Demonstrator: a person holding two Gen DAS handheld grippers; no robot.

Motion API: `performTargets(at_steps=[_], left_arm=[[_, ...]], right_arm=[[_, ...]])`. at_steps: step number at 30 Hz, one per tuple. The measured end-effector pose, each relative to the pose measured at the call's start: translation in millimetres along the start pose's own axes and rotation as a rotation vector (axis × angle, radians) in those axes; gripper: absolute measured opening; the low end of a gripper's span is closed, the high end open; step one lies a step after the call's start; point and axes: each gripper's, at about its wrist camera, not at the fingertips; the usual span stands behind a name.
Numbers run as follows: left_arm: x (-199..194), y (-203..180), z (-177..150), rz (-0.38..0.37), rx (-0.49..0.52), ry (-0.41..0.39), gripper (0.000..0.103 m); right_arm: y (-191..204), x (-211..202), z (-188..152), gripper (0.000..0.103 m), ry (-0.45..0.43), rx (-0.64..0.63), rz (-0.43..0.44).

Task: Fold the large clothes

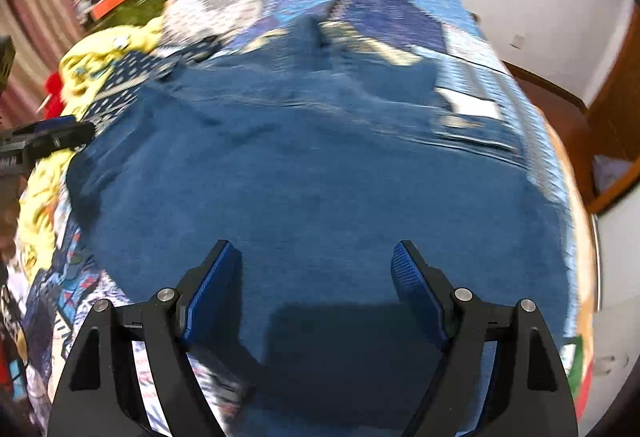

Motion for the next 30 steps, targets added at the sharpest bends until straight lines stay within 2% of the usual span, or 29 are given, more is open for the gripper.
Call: performTargets(at_steps=[3, 5, 10, 12, 16, 19, 22, 24, 26, 28, 30], left_arm=[[11.1, -12.8, -22.8, 0.028, 0.050, 0.035, 0.103], [11.7, -14.2, -32.8, 0.045, 0.059, 0.031, 0.103], [9.5, 7.5, -41.4, 0.034, -0.030, 0.028, 0.103], [4.0, 13.6, -43.7, 0.053, -0.050, 0.020, 0.103], [-4.8, 25.1, -49.0, 0.086, -0.083, 0.011, 0.103], [-12.1, 46.5, -57.5, 0.104, -0.162, 0.007, 0.103], [-14.6, 66.8, -67.8, 0.087, -0.255, 0.016, 0.103], [-16.7, 78.0, -76.0, 0.098, -0.305, 0.026, 0.103], [-18.1, 84.4, -82.2, 0.130, -0.324, 0.039, 0.103], [-20.9, 92.8, -91.2, 0.139, -0.362, 0.055, 0.103], [-27.9, 96.6, -97.6, 0.111, -0.403, 0.050, 0.103]], right_arm=[[9.7, 12.5, -1.5, 0.079, 0.012, -0.010, -0.009], [1.3, 13.5, -2.9, 0.081, 0.016, 0.033, 0.018], [-31.2, 2.3, -16.1, 0.084, 0.036, 0.132, 0.023], [-42.3, -6.0, -24.7, 0.084, 0.044, 0.145, -0.032], [-67.3, -28.5, -42.4, 0.084, 0.022, 0.178, -0.083], [-85.0, -46.9, -55.1, 0.084, -0.004, 0.209, -0.100], [-99.2, -61.0, -67.4, 0.084, -0.044, 0.272, -0.042], [-100.9, -66.8, -74.6, 0.084, -0.050, 0.292, -0.094], [-102.5, -64.0, -80.2, 0.084, -0.011, 0.302, -0.175], [-108.0, -62.9, -86.9, 0.084, -0.006, 0.346, -0.115], [-114.2, -62.8, -88.9, 0.084, 0.009, 0.398, -0.085]])
Point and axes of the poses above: each gripper's, at about its wrist camera, not at the fingertips, and x roughly the way its jaws point, y to its left, z to its top, and after that the axes turned 4 degrees about -y, right-handed
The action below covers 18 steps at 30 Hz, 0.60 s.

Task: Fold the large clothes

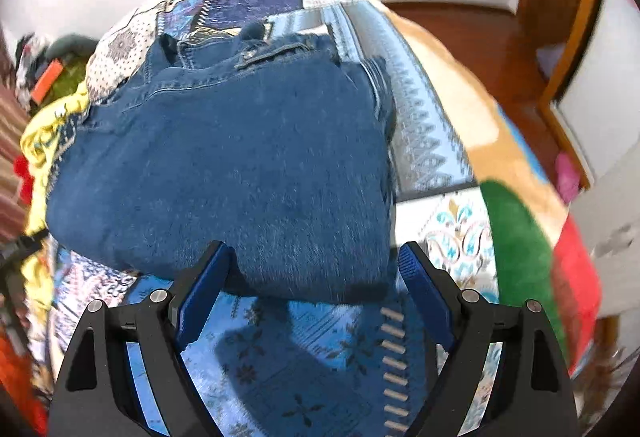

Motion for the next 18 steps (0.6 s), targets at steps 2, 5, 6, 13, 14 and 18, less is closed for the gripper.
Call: performTargets(at_steps=[2, 5, 6, 13, 14, 18], left_arm=[[-7.6, 3.5, -1.6, -0.040, -0.030, -0.004, 0.103], [-17.1, 2.6, -1.7, -0.115, -0.073, -0.013, 0.103], [-20.6, 0.4, -1.7, -0.163, -0.096, -0.015, 0.103], [-15.0, -25.6, -4.8, -0.371, -0.173, 0.024, 0.103], [-12.0, -28.6, -5.0, -0.384, -0.176, 0.033, 0.103], [13.6, -35.5, -10.3, -0.432, -0.241, 0.104, 0.103]], right_arm=[[-0.5, -3.4, 2.3, 0.084, -0.008, 0.011, -0.007], [10.2, -13.5, 8.9, 0.084, -0.046, -0.020, -0.028], [15.0, -15.6, 13.2, 0.084, -0.057, -0.033, -0.024], [62.3, -22.1, 32.2, 0.084, -0.129, -0.154, 0.016], [68.8, -19.2, 33.6, 0.084, -0.128, -0.170, 0.026], [92.6, -0.2, 31.4, 0.084, -0.099, -0.217, 0.052]])
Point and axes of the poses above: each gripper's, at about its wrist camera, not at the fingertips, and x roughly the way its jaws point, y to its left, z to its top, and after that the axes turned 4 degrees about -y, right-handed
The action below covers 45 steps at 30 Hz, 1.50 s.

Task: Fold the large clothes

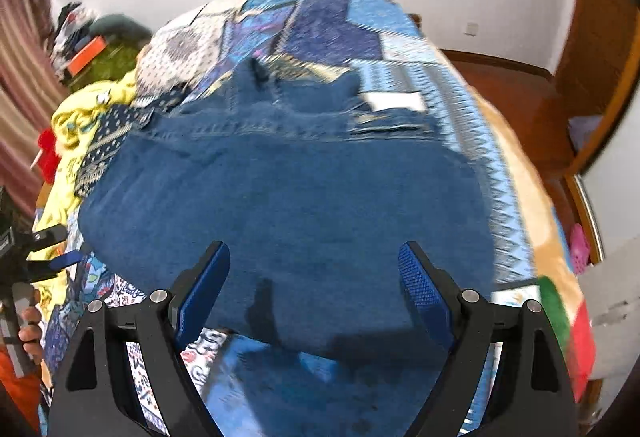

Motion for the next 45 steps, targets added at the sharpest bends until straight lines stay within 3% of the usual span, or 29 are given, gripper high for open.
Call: performTargets(at_steps=[5, 16, 19, 20, 21, 23, 26, 29, 35, 40, 45], left_arm=[[18.0, 11.2, -2.5, -0.008, -0.087, 0.019, 0.103], [46.3, 27.0, 33.6, -0.057, -0.186, -0.134, 0.103], [48.6, 18.1, 38.1, -0.001, -0.168, -0.170, 0.089], [46.3, 14.8, 38.6, 0.026, -0.164, -0.191, 0.077], [41.5, 15.6, 38.5, 0.043, -0.165, -0.216, 0.071], [24.0, 13.5, 37.6, 0.039, -0.160, -0.288, 0.050], [10.8, 1.8, 43.5, 0.017, -0.120, -0.338, 0.042], [0.1, -20.4, 45.9, 0.043, -0.030, -0.373, 0.038], [-36.8, -54.9, 52.0, -0.005, 0.059, -0.465, 0.035], [-78.7, -71.5, 52.9, 0.068, 0.155, -0.565, 0.034], [-108.6, -72.7, 43.9, 0.146, 0.228, -0.615, 0.034]], right_arm=[[16.1, 31.8, -8.7, 0.084, 0.080, -0.029, 0.023], [12.7, 48.5, -9.3, 0.089, 0.114, 0.011, 0.039], [14.8, 49.7, -8.6, 0.090, 0.115, 0.009, 0.034], [15.2, 49.8, -8.4, 0.090, 0.116, 0.007, 0.033], [15.8, 49.3, -8.2, 0.090, 0.117, 0.005, 0.029], [15.9, 49.1, -7.5, 0.090, 0.119, 0.004, 0.026], [16.7, 47.5, -7.0, 0.090, 0.123, 0.003, 0.027], [18.7, 44.4, -5.7, 0.090, 0.128, -0.005, 0.021], [32.4, 24.8, 5.5, 0.090, 0.093, -0.016, 0.062], [58.4, 15.7, 25.2, 0.090, 0.046, -0.041, 0.106], [101.8, 27.7, 32.0, 0.090, 0.046, -0.075, 0.199]])
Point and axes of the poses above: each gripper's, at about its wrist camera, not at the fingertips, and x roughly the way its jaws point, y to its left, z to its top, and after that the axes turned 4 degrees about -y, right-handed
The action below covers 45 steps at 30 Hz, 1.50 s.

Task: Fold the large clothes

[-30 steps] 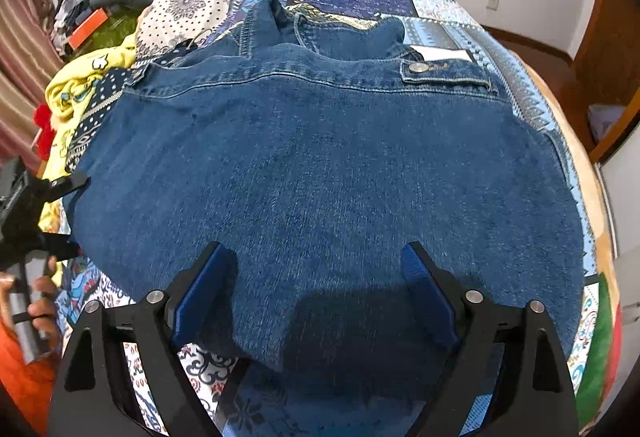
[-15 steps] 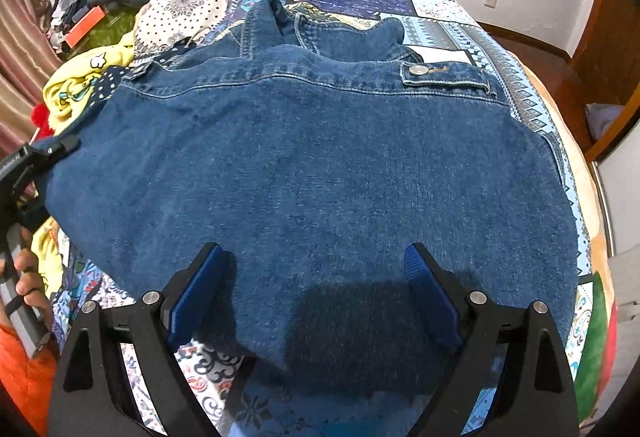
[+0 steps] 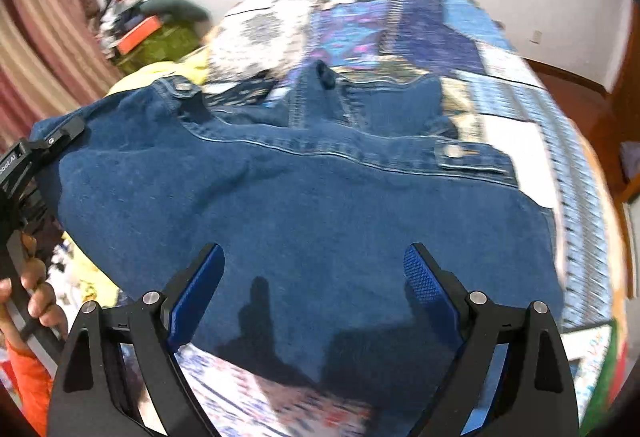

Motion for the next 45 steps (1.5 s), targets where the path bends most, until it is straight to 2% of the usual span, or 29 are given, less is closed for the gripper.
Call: performTargets(at_steps=[4, 7, 11, 15, 18, 20, 23, 26, 28, 31, 33, 36, 40, 45], left_arm=[[-3.1, 0.1, -8.2, 0.012, 0.048, 0.016, 0.034], [2.9, -3.4, -18.1, 0.027, 0.082, 0.043, 0.034], [8.4, -11.6, -23.0, 0.035, 0.105, 0.046, 0.034], [7.2, -37.0, -14.4, -0.007, 0.133, 0.029, 0.034], [9.7, -75.7, -10.5, -0.052, 0.202, 0.017, 0.033], [12.8, -106.2, -11.5, -0.083, 0.254, 0.010, 0.032], [18.5, -162.6, -22.4, -0.150, 0.338, 0.003, 0.032], [29.4, -219.6, -50.3, -0.232, 0.423, 0.032, 0.032], [41.5, -256.7, -82.9, -0.285, 0.485, 0.095, 0.032], [59.1, -286.3, -131.9, -0.326, 0.541, 0.225, 0.031], [68.9, -292.4, -161.6, -0.345, 0.559, 0.325, 0.031], [71.7, -293.6, -196.2, -0.352, 0.608, 0.412, 0.031], [68.4, -288.5, -221.0, -0.383, 0.601, 0.522, 0.031], [59.3, -285.5, -240.1, -0.400, 0.618, 0.587, 0.031]], right_arm=[[31.7, 42.6, -5.6, 0.090, 0.098, -0.052, 0.061], [37.7, 71.4, -17.8, 0.093, 0.170, -0.046, 0.065], [37.8, 77.1, -24.9, 0.093, 0.173, -0.088, 0.047], [20.7, 60.4, -22.3, 0.093, 0.185, -0.035, 0.109], [-5.7, 33.2, -22.5, 0.093, 0.133, 0.060, 0.143], [-25.8, 9.6, -27.1, 0.093, 0.080, 0.100, 0.119], [-58.6, -25.3, -35.8, 0.093, 0.001, 0.127, 0.013], [-93.1, -55.1, -48.5, 0.093, -0.047, 0.173, -0.071], [-119.0, -74.1, -61.0, 0.093, -0.066, 0.238, -0.086], [-146.8, -92.9, -78.0, 0.093, -0.079, 0.318, -0.120], [-163.6, -103.4, -88.5, 0.093, -0.082, 0.358, -0.149], [-185.2, -115.3, -105.0, 0.093, -0.079, 0.408, -0.183], [-202.3, -125.5, -132.4, 0.093, -0.059, 0.469, -0.206], [-209.0, -131.0, -150.4, 0.093, -0.039, 0.492, -0.216]])
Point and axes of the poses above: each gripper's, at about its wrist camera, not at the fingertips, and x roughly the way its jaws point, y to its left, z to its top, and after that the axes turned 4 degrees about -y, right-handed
